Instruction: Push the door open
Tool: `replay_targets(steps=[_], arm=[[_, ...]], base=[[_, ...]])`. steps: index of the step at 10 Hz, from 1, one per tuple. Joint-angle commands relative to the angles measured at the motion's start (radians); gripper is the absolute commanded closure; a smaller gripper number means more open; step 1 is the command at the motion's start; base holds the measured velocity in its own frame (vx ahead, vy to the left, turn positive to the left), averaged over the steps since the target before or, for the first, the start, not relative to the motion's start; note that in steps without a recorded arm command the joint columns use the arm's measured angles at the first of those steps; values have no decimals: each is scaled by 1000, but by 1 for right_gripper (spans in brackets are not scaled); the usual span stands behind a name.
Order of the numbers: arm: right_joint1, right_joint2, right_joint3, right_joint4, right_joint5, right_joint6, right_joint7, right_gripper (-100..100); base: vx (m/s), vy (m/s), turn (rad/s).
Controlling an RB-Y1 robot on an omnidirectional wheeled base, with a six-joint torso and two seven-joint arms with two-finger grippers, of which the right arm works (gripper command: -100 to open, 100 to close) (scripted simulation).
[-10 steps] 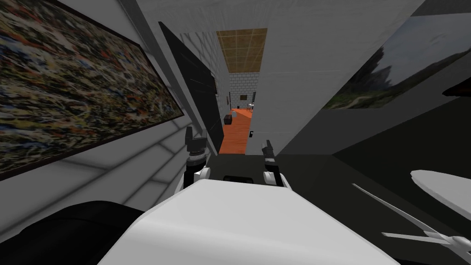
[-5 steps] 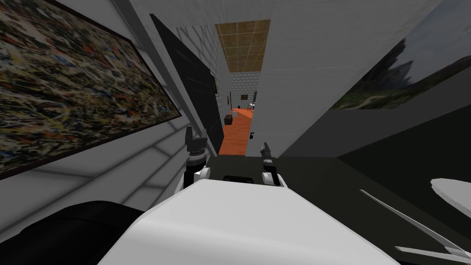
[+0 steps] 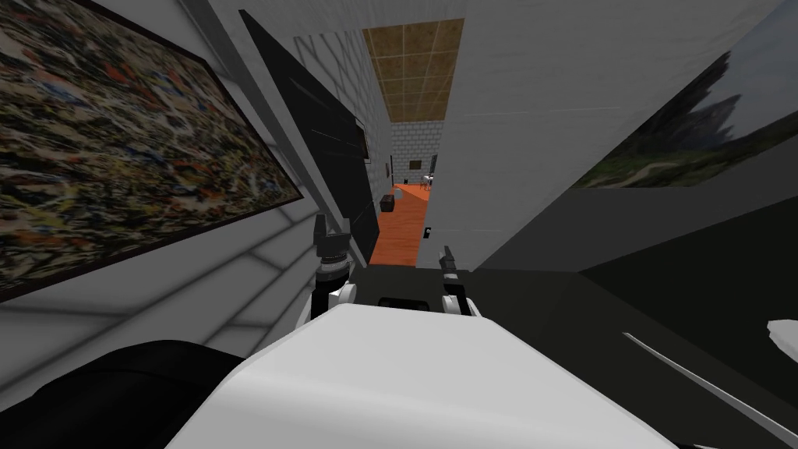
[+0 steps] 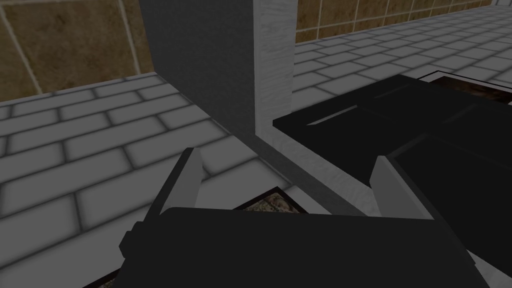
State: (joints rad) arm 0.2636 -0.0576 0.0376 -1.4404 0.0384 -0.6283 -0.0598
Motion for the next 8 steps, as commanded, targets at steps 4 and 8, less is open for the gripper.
replay_targets(steps=[4,8], arm=[[-26,8,-3,127,-3,-30,9,-100],[-42,16,-5,200,-5,-48,14,-100]], base=[[96,-21,24],[91,-26,19]])
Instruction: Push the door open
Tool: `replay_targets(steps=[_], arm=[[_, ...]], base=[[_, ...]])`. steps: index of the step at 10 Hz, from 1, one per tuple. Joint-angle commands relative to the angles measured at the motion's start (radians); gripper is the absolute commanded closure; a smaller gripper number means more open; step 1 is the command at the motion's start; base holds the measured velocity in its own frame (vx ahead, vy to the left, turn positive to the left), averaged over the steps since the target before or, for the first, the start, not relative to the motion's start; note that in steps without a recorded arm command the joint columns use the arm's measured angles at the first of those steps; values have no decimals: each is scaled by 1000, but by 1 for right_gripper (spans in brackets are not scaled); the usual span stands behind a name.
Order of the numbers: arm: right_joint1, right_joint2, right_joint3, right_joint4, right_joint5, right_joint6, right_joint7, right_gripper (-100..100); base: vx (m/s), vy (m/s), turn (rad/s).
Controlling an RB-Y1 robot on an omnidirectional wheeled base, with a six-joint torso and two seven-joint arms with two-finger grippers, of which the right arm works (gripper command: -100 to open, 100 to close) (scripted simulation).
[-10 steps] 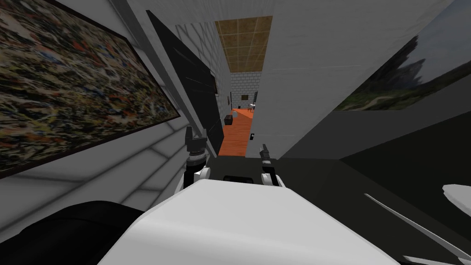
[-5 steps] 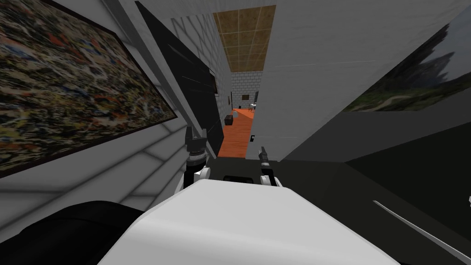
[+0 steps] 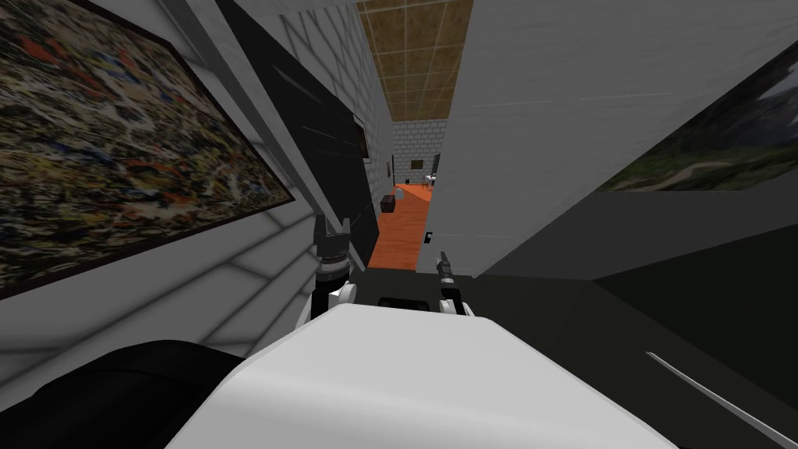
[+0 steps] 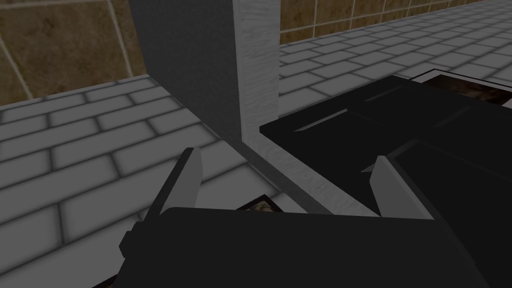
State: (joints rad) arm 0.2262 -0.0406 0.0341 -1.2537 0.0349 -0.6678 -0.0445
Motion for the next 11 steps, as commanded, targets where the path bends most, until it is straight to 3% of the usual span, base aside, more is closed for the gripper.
replay_targets(steps=[1,11], arm=[[-10,1,-2,37,-1,-13,1,-100],[-52,31,-7,233,-6,-59,16,-100]], base=[[45,-16,12],[103,-25,18]])
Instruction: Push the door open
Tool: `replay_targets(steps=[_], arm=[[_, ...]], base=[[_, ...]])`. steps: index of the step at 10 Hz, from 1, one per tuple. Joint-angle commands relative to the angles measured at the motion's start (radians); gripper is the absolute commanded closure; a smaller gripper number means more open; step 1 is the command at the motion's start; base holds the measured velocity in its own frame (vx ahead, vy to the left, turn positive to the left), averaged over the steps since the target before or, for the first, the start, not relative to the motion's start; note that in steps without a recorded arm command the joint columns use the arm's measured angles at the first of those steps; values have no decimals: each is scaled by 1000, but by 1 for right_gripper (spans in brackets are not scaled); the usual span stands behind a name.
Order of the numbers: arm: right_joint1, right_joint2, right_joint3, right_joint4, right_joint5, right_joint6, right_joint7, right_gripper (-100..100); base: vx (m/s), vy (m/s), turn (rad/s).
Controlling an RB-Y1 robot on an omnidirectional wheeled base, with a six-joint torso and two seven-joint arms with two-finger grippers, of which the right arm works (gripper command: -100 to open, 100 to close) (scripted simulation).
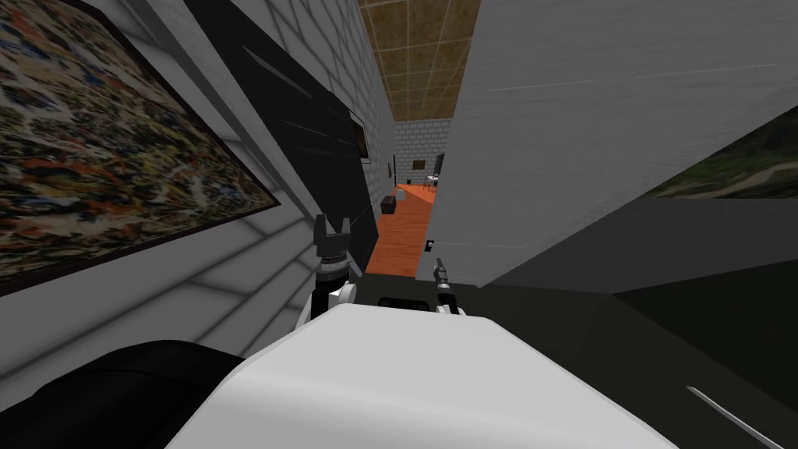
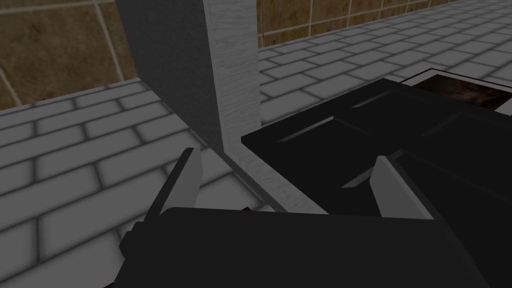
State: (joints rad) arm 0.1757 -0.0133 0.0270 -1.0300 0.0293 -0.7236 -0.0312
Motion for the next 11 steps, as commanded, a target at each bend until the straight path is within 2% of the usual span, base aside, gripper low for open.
replay_targets(steps=[1,2,3,6,9,11], arm=[[-7,8,-1,32,0,-8,4,-100],[1,4,1,13,0,-4,1,-100],[-6,-13,-3,22,-2,-5,3,-100],[-19,-25,-10,37,-5,-6,6,-100],[-32,-16,-17,53,-8,-7,9,-100],[-42,6,-22,64,-11,-8,11,-100]], base=[[119,-43,10],[59,-21,6],[89,-5,16],[197,2,18],[193,-14,18],[183,3,18]])
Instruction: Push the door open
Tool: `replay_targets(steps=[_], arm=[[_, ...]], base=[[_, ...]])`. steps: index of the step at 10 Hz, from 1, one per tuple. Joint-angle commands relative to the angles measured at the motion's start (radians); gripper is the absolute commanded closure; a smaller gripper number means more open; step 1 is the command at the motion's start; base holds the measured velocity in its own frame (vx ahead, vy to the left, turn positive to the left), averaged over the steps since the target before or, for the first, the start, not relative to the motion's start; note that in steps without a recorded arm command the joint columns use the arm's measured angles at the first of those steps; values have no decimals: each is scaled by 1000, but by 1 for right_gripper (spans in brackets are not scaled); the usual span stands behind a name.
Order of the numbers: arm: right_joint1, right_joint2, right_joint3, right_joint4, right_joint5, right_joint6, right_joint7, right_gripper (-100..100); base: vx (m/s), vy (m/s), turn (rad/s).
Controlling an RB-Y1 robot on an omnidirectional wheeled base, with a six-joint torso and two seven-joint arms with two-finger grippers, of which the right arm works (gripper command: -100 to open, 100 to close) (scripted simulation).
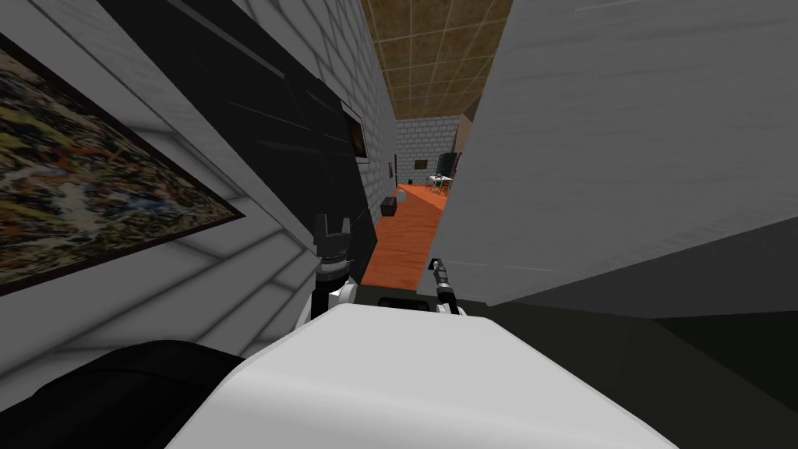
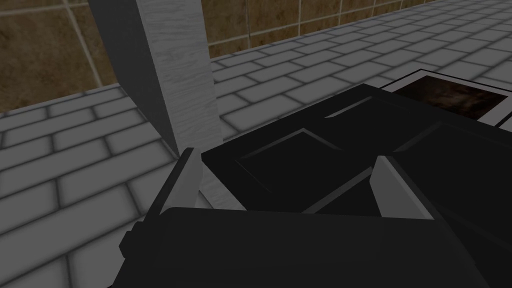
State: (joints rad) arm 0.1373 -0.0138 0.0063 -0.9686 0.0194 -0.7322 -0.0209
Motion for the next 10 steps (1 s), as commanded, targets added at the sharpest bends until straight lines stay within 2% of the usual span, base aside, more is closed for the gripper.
replay_targets(steps=[1,2,7,8,10], arm=[[0,0,0,0,0,0,0,-100],[0,0,0,0,0,0,0,100],[0,0,0,0,0,0,0,100],[-1,-12,-12,3,-5,2,4,100],[-2,-20,-22,4,-10,2,7,100]], base=[[63,2,-9],[-12,1,8],[-9,-1,2],[112,8,-22],[165,35,-25]])
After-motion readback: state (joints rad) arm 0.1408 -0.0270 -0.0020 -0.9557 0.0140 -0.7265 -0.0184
